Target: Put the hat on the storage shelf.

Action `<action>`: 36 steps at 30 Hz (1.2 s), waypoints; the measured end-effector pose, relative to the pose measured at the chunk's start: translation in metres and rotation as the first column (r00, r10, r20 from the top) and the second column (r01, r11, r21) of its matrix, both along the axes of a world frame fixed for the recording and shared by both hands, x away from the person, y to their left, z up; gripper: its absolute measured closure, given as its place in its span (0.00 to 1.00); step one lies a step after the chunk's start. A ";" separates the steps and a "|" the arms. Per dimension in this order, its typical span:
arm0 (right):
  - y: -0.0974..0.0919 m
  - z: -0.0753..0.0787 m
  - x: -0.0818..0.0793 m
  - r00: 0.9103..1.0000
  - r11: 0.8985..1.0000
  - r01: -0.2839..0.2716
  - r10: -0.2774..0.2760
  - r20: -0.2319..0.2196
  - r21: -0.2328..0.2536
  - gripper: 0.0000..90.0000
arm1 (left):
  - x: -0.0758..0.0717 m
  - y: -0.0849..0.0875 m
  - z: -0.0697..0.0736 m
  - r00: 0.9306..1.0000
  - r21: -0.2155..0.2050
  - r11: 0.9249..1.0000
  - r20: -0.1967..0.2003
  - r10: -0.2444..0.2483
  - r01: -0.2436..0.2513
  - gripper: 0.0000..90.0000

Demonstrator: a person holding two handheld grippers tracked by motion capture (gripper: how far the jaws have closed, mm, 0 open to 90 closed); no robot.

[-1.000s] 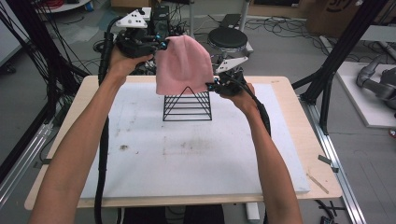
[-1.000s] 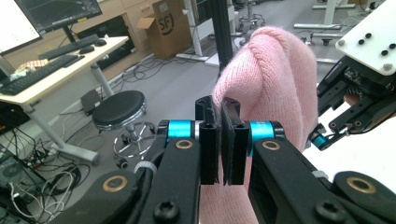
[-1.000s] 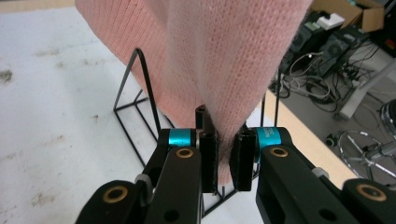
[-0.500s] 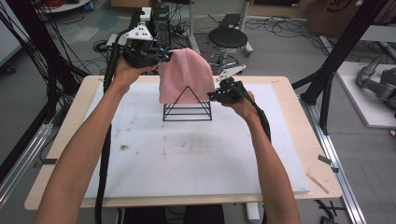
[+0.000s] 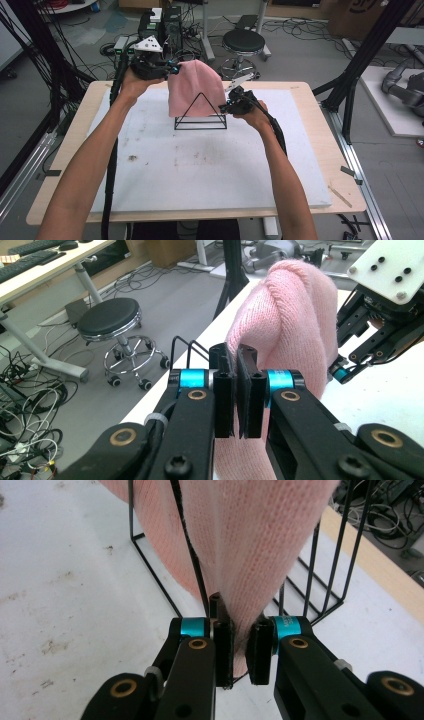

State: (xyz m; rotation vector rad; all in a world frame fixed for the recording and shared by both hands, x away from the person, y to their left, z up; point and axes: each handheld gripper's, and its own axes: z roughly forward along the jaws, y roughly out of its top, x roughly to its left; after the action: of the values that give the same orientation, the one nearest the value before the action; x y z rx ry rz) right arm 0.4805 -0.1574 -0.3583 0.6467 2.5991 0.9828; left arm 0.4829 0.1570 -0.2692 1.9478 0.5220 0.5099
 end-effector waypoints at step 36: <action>-0.017 -0.063 0.000 0.994 0.997 0.082 -0.081 -0.075 0.011 0.95 | 0.004 -0.012 -0.049 0.995 0.062 0.997 -0.093 -0.027 0.033 0.96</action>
State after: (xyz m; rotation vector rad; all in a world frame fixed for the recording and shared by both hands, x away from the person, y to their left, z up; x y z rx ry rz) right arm 0.4803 -0.1742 -0.4209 0.8015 2.6083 0.9707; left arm 0.4865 0.1449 -0.3177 2.0448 0.5394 0.4237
